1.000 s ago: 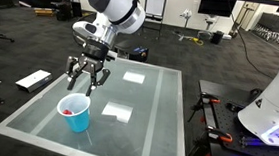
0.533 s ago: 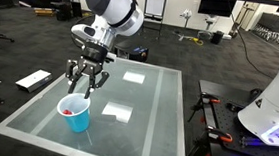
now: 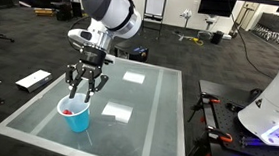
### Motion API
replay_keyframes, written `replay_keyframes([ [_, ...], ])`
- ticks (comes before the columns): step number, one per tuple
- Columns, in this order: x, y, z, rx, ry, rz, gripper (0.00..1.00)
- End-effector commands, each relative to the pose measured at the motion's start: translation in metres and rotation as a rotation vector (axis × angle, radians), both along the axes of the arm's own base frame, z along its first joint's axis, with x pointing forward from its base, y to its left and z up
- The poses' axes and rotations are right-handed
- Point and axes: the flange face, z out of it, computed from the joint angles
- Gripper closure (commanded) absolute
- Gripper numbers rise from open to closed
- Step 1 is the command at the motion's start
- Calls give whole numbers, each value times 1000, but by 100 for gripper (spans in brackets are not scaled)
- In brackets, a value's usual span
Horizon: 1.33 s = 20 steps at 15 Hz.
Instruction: Remove the marker from the blue cup then put it on the table
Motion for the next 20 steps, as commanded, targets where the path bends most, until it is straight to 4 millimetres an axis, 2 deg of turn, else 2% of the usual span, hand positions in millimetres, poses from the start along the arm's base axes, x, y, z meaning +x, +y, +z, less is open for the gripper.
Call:
replay_keyframes([
  [1,10,10,4,-40,-10,-9,52],
  [8,17,24,3,-76,0,7,53],
  [20,30,33,-7,-125,22,7,57],
])
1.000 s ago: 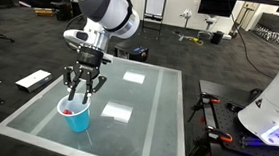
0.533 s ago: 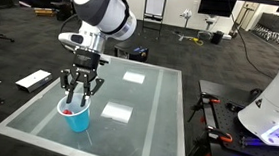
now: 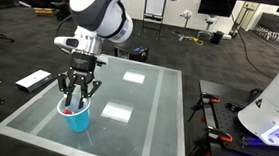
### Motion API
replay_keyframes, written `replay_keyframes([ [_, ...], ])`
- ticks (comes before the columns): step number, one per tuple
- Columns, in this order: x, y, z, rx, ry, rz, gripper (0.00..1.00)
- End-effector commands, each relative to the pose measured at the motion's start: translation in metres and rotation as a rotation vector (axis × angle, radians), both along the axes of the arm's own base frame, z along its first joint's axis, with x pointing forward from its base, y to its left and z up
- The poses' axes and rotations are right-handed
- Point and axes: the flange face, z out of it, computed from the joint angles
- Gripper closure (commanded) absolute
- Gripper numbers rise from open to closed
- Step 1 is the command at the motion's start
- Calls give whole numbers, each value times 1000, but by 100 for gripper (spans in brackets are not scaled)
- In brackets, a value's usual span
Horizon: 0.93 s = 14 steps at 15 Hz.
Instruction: Remove the marker from the blue cup then put it on the table
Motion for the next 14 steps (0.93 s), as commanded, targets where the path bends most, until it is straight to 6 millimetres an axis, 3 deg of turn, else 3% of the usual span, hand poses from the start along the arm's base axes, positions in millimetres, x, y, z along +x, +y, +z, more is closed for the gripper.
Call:
replay_keyframes([
  [1,11,5,1,-9,-8,-21,57],
  [14,17,15,-10,22,3,-21,60],
])
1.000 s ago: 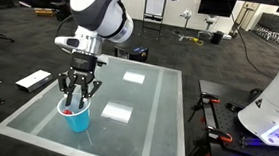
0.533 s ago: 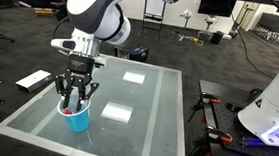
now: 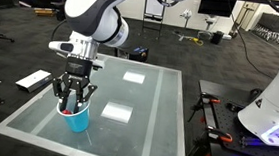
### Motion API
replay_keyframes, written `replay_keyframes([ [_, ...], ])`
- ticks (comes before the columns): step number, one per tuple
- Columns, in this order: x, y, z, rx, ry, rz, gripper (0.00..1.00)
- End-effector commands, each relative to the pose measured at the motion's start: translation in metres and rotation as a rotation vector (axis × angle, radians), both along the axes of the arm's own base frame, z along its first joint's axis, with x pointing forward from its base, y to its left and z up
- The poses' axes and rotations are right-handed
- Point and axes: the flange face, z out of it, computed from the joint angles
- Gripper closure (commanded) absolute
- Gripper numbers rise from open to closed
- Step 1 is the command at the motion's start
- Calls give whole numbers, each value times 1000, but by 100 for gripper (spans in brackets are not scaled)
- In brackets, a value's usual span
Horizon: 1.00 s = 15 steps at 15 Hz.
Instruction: Remove the marker from the blue cup then put it on the table
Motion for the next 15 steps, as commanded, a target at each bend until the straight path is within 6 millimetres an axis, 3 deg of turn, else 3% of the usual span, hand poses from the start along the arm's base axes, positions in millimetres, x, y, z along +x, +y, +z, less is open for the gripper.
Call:
replay_keyframes([
  [1,8,2,0,8,-1,-29,66],
  [2,8,2,-1,11,0,-29,74],
  [3,7,1,-1,12,0,-30,90],
  [5,7,1,-2,16,0,-32,100],
  [7,6,0,1,16,-3,-33,95],
  [15,2,-4,25,20,-57,-55,95],
])
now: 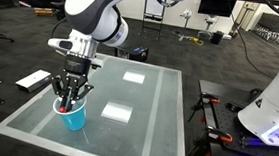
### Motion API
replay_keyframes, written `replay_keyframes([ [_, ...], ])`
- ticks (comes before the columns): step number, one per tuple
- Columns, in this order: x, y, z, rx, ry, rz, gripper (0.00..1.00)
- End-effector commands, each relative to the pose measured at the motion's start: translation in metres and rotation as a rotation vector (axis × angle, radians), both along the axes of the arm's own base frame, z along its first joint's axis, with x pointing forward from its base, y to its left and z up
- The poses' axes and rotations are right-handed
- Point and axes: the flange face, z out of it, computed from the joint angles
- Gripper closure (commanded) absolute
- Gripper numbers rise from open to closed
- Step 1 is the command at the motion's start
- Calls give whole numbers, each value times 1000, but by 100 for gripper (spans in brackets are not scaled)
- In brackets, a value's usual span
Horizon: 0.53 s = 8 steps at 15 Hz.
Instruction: Remove the marker from the blue cup then put it on the table
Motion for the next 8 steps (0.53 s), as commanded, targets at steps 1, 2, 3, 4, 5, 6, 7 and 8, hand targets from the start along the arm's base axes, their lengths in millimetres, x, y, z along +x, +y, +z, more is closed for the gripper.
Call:
replay_keyframes([
  [1,-4,-1,25,8,-37,-33,95],
  [2,-4,0,31,13,-46,-35,95],
  [3,-5,0,36,20,-51,-35,95],
  [4,-6,1,42,25,-59,-36,95],
  [5,-7,1,48,33,-65,-37,95],
  [6,-8,2,54,37,-72,-40,95],
  [7,-9,3,60,43,-78,-42,95],
  [8,-10,2,66,46,-82,-45,95],
])
